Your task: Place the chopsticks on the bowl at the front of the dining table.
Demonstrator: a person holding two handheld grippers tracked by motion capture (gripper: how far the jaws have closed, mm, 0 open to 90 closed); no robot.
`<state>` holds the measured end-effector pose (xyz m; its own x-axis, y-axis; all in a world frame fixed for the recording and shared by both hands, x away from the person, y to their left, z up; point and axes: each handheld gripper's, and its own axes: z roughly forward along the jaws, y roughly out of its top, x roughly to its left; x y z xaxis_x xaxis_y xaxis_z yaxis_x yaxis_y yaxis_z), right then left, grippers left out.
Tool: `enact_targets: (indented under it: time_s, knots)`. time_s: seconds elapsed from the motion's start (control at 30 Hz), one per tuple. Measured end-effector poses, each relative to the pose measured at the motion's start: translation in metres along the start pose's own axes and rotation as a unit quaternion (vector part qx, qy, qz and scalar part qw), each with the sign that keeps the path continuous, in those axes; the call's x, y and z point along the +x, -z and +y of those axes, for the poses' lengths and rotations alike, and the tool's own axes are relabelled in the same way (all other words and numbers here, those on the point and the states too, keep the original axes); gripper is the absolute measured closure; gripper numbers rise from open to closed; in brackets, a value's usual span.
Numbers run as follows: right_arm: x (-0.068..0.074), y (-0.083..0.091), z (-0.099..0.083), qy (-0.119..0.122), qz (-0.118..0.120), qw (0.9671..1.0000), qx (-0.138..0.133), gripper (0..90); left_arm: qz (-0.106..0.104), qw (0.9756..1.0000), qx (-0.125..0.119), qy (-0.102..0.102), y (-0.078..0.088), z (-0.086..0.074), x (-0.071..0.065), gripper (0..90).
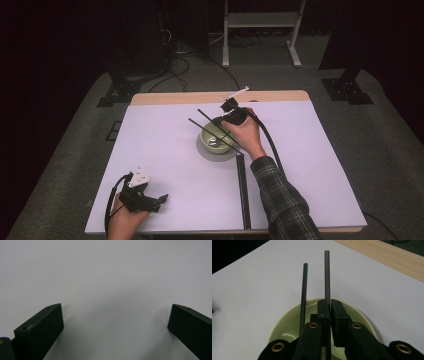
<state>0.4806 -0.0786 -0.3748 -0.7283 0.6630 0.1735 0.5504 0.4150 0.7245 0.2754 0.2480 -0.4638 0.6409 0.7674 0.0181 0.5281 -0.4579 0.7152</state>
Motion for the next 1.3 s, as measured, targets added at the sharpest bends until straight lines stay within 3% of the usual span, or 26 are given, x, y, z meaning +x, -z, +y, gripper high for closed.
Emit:
enact_targets:
  time_s: [0.63, 0.73, 1.0, 1.3]
  knots:
    - [-0.001, -0.014, -0.002, -0.009, 0.005, 0.9999, 0.004, 85.7, 0.000, 1.0000, 0.000, -0.001, 0.000, 0.000, 0.000, 0.0]
    - [-0.001, -0.013, -0.002, -0.005, 0.004, 1.0000, -0.002, 82.0, 0.001, 1.0000, 0.000, -0.001, 0.000, 0.000, 0.000, 0.0]
    - [0.004, 0.001, -0.001, 0.011, -0.001, 0.9999, -0.010, 74.6, 0.000, 1.0000, 0.000, 0.000, 0.000, 0.000, 0.000, 0.0]
    - [0.005, 0.025, -0.015, 0.017, -0.005, 0.9996, -0.021, 81.5, 0.000, 1.0000, 0.001, -0.001, 0.000, 0.000, 0.000, 0.0]
